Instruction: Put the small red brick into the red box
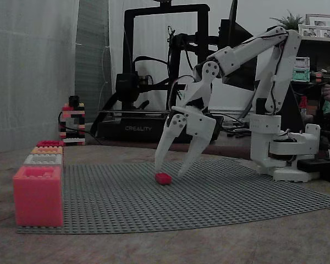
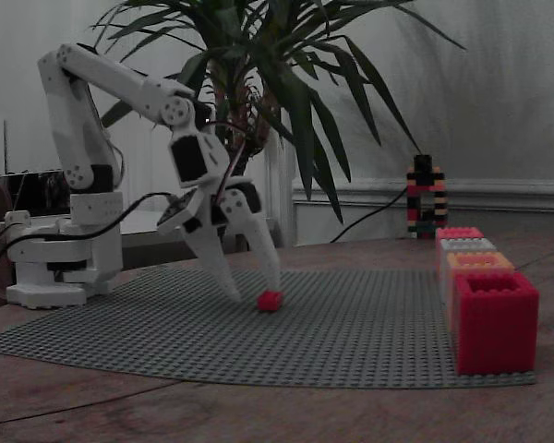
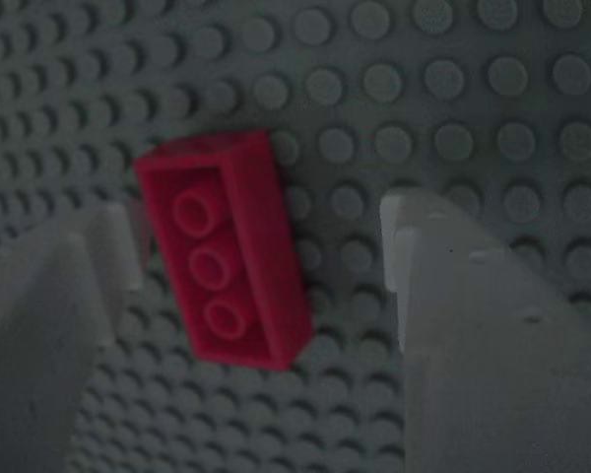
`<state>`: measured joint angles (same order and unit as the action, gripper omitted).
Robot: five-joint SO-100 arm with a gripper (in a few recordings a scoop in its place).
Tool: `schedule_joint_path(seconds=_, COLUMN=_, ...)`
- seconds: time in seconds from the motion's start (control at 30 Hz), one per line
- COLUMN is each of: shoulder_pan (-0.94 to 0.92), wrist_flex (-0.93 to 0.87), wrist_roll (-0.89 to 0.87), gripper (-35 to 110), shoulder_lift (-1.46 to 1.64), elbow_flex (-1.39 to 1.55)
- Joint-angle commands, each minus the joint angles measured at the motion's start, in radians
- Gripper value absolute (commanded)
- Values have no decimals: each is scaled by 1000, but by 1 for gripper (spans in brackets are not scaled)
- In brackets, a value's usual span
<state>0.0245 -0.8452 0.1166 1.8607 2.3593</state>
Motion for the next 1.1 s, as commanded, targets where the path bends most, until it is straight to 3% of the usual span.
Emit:
schedule_joint_path(seconds=0.0, shoulder_pan=18, wrist_flex=14, wrist_roll=8, gripper=22, shoulder_lift=-8, elbow_flex=-80)
schedule_joint_path(seconds=0.6, shoulder_pan=51, wrist_flex=18, wrist_roll=-14, gripper=19, shoulder_lift=-115, elbow_flex=-161)
schedule_joint_path(seconds=1.07, shoulder_pan=55, wrist_flex=5, wrist_roll=-11, gripper=8, shoulder_lift=-149, elbow_flex=-189)
